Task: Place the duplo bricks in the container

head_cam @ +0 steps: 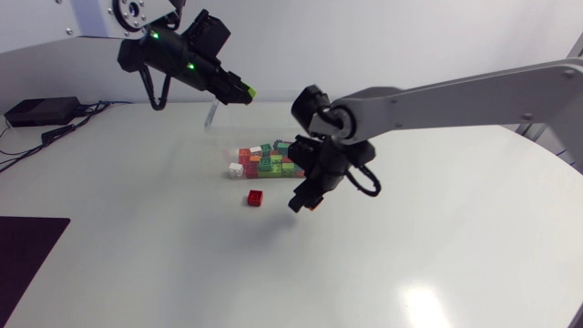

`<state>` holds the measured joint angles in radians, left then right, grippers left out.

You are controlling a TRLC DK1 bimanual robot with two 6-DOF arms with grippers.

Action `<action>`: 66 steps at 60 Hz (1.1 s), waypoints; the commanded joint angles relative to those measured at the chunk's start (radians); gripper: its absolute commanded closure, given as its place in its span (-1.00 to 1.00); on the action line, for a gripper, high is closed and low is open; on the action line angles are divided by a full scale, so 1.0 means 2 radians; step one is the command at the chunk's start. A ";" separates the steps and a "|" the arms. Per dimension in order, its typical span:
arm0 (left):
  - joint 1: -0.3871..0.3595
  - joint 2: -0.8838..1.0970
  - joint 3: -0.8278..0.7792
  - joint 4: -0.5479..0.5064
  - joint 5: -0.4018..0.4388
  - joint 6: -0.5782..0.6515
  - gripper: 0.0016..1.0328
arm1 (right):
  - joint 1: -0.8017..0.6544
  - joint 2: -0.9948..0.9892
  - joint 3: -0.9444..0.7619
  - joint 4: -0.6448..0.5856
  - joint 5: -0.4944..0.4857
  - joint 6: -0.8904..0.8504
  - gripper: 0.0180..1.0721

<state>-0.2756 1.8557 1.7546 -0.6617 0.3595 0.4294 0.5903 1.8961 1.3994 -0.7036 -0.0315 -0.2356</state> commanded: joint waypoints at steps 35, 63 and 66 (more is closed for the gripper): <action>-0.058 -0.046 -0.076 -0.023 -0.237 -0.179 -0.92 | -0.094 -0.122 0.026 -0.013 -0.064 -0.038 0.44; -0.094 -0.010 -0.182 -0.037 -0.199 -0.244 -0.92 | -0.098 -0.091 0.096 -0.013 -0.066 -0.026 0.43; -0.096 0.004 -0.176 -0.040 -0.191 -0.248 -0.92 | -0.099 -0.090 0.096 -0.012 -0.066 -0.025 0.43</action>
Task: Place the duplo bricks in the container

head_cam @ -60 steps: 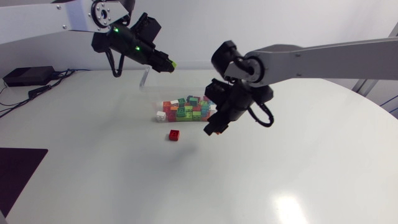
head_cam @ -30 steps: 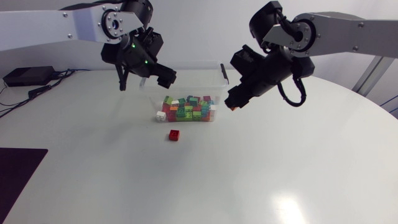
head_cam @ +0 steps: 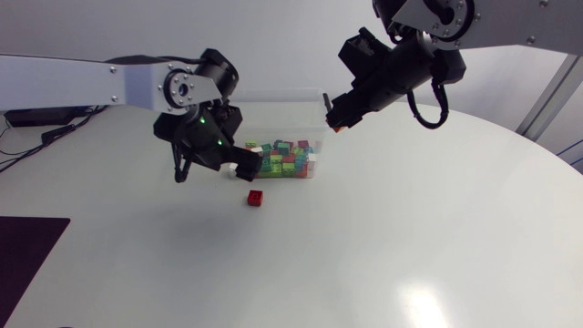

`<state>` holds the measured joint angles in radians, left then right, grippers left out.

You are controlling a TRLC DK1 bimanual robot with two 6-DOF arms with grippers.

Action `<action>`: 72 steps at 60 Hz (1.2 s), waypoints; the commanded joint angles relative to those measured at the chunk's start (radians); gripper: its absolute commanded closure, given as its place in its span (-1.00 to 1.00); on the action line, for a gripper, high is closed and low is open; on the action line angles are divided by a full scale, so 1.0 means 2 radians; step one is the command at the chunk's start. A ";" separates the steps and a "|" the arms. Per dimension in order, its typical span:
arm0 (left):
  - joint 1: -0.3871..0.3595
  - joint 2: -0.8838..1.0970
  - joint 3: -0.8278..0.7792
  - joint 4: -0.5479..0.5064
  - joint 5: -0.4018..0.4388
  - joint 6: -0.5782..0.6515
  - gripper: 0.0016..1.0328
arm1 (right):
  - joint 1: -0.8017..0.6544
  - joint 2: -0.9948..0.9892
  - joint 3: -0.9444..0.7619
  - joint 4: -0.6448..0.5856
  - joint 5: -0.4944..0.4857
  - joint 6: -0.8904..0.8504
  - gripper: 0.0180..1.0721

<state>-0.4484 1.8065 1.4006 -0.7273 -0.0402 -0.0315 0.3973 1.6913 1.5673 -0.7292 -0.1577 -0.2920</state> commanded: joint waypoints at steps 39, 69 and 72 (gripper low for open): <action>-0.020 0.174 0.057 0.046 0.030 -0.089 -0.90 | -0.013 0.053 0.062 0.011 -0.009 0.019 0.42; -0.007 0.170 0.050 0.060 -0.014 -0.118 -0.12 | -0.021 0.094 0.097 0.024 -0.009 0.026 0.42; -0.007 0.169 0.050 0.056 -0.014 -0.120 -0.04 | -0.024 0.096 0.102 0.026 -0.009 0.029 0.42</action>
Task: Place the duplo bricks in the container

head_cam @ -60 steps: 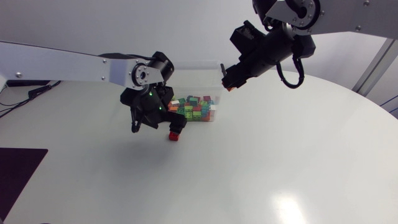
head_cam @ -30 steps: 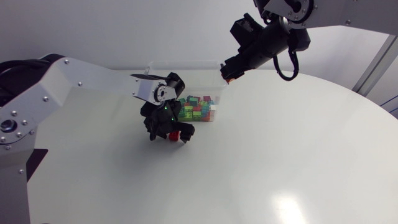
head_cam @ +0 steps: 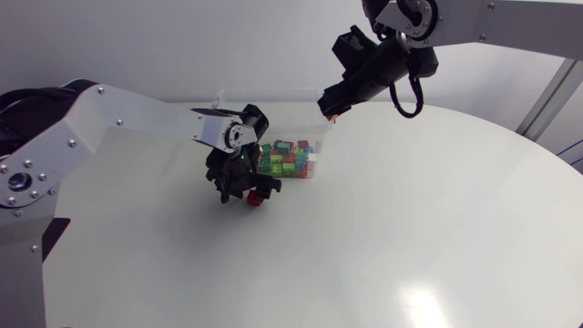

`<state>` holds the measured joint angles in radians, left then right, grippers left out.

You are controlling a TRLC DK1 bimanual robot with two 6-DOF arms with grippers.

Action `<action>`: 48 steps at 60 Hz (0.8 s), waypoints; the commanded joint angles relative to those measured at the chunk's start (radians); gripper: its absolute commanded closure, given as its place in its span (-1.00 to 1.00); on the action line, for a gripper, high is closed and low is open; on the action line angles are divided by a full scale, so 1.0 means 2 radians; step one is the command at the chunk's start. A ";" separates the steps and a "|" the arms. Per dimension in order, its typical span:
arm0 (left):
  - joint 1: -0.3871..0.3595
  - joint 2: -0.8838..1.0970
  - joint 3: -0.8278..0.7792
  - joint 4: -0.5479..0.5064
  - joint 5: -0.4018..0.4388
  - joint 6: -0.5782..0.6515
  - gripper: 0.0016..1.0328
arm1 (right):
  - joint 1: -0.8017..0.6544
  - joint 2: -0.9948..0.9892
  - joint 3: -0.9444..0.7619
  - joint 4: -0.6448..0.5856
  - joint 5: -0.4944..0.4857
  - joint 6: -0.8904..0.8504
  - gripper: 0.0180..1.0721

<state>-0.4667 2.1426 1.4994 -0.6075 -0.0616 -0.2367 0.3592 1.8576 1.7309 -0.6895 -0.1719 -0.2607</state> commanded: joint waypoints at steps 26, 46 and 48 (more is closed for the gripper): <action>-0.008 -0.071 -0.036 -0.009 -0.007 -0.021 0.52 | 0.010 0.047 0.076 0.010 -0.002 0.021 0.42; 0.003 -0.218 -0.067 -0.009 -0.007 0.013 0.52 | 0.048 0.118 0.125 0.056 0.025 0.026 -0.16; 0.005 -0.231 -0.066 -0.008 -0.007 0.016 0.52 | 0.051 0.128 0.127 0.068 0.036 0.024 -0.33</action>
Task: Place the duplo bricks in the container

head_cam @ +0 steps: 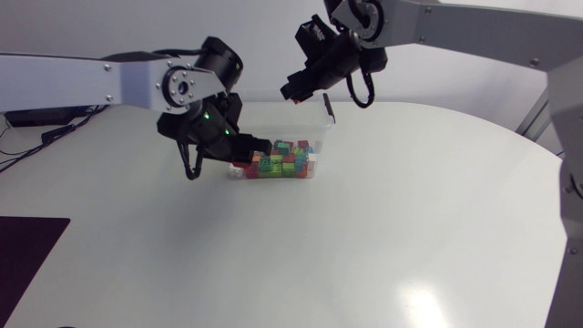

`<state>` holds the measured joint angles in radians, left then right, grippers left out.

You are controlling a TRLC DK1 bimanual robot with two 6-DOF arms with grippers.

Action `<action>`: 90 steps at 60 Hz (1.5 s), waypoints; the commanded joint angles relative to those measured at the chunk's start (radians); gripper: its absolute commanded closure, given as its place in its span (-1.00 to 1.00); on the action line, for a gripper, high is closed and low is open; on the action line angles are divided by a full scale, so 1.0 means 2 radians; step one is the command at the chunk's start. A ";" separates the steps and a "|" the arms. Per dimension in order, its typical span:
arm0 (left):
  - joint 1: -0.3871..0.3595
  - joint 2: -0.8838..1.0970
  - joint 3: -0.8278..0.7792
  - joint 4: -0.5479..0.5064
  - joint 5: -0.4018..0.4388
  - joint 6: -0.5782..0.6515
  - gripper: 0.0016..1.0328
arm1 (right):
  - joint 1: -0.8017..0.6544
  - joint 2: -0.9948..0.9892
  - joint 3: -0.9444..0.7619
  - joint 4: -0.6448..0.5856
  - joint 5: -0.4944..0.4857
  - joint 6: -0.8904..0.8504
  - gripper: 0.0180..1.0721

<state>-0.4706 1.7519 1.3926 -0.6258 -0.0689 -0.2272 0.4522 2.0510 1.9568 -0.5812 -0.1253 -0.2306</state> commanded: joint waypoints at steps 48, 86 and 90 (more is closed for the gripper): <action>0.038 0.048 0.125 0.161 -0.028 0.073 0.51 | -0.049 -0.296 -0.392 0.234 0.055 -0.001 -0.90; 0.061 0.076 0.187 -0.002 -0.045 0.113 -0.94 | -0.084 -0.598 -0.626 0.236 0.128 -0.034 -0.90; 0.066 0.038 0.153 0.005 -0.045 0.120 -0.94 | -0.097 -0.624 -0.638 0.232 0.128 -0.035 -0.90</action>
<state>-0.3607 1.9476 1.7584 -0.6125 -0.1558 -0.0189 0.2836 0.8585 0.7238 -0.1074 0.1207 -0.2848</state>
